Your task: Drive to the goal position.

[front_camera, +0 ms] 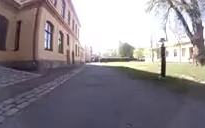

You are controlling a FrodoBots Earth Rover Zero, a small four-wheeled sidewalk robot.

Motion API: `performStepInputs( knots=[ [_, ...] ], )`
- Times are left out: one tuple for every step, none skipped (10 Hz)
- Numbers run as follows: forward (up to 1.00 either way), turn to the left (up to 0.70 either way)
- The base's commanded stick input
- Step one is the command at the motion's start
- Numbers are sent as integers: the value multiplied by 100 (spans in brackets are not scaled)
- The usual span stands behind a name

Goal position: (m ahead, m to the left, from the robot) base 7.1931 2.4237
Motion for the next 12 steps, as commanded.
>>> performStepInputs(
  knots=[
    [100,0],
    [100,0],
    [100,0],
    [100,0],
    [100,0],
    [100,0],
    [100,0],
    [100,0],
    [100,0],
    [100,0],
    [100,0],
    [100,0]
  ],
)
